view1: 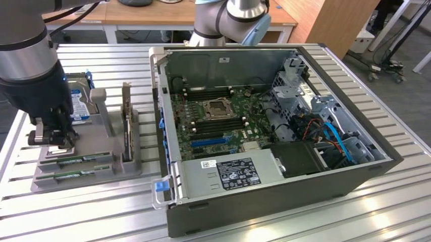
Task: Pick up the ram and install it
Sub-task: 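Pick up the ram and move it above insertion slot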
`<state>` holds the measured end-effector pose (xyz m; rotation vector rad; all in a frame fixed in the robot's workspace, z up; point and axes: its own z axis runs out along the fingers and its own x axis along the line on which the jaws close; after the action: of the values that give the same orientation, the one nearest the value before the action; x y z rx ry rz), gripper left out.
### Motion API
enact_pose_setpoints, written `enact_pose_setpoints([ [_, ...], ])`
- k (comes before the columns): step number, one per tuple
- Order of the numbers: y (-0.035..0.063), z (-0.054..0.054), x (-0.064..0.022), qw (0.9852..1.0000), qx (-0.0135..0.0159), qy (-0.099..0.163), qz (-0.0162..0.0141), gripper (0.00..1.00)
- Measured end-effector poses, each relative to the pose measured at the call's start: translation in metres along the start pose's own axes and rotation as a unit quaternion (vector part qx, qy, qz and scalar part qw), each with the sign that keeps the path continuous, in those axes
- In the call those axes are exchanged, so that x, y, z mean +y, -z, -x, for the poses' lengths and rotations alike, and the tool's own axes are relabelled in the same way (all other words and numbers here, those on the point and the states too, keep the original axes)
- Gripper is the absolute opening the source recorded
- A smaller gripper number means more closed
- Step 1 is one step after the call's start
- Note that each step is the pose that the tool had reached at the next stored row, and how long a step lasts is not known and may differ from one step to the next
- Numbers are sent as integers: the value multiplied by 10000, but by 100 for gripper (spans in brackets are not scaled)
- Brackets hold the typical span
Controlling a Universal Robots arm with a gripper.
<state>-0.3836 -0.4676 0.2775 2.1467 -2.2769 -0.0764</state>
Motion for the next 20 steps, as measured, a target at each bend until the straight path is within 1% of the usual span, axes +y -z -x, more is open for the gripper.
enact_pose_setpoints([
  [9,2,-50,-3,10000,0,0,0,29],
  [20,4,-147,-9,10000,1,0,0,29],
])
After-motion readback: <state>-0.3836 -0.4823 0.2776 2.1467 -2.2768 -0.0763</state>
